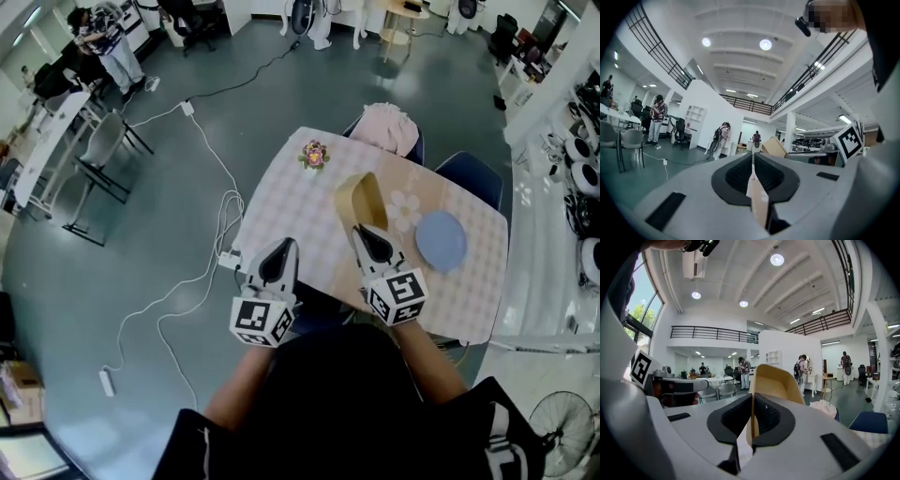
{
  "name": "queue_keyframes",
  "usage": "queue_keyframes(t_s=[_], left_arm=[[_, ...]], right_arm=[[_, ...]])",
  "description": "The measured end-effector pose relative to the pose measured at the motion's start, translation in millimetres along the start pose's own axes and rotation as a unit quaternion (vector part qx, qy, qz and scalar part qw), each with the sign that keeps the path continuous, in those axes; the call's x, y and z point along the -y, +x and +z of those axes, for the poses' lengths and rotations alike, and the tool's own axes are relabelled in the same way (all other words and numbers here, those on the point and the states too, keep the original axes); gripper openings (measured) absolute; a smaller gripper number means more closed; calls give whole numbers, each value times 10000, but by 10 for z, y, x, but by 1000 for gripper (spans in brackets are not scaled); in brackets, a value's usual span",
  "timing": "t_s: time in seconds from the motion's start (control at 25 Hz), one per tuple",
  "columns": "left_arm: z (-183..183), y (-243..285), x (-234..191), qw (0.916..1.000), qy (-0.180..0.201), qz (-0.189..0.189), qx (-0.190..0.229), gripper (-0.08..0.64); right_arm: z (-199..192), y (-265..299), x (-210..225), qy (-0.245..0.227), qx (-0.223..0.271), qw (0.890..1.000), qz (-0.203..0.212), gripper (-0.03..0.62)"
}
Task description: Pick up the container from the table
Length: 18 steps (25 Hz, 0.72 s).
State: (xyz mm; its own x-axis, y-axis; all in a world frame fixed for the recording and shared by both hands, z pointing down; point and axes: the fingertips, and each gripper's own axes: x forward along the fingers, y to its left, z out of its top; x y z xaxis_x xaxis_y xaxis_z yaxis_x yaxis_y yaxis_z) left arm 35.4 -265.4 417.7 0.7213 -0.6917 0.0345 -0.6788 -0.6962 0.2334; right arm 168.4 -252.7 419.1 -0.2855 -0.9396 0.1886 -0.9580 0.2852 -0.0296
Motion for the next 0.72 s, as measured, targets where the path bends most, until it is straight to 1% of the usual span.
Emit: queue_keyframes(t_s=[0.12,0.28,0.56,0.72], left_arm=[[36,88,33,10000,-14,-95,18,17],[83,162,39,9997,97,-204,1,15],[73,238,115,9995,54,-322,-17,15],[81,288,151,9989,-21,-463,-81,14]], right_arm=[[4,-48,72,-35,22,10000,-51,14],[32,-71,148,-84,74,9998,-165,12],[80,-105,233,-198,84,9995,-229,12],[95,-96,304,-347,54,9989,-318,12]])
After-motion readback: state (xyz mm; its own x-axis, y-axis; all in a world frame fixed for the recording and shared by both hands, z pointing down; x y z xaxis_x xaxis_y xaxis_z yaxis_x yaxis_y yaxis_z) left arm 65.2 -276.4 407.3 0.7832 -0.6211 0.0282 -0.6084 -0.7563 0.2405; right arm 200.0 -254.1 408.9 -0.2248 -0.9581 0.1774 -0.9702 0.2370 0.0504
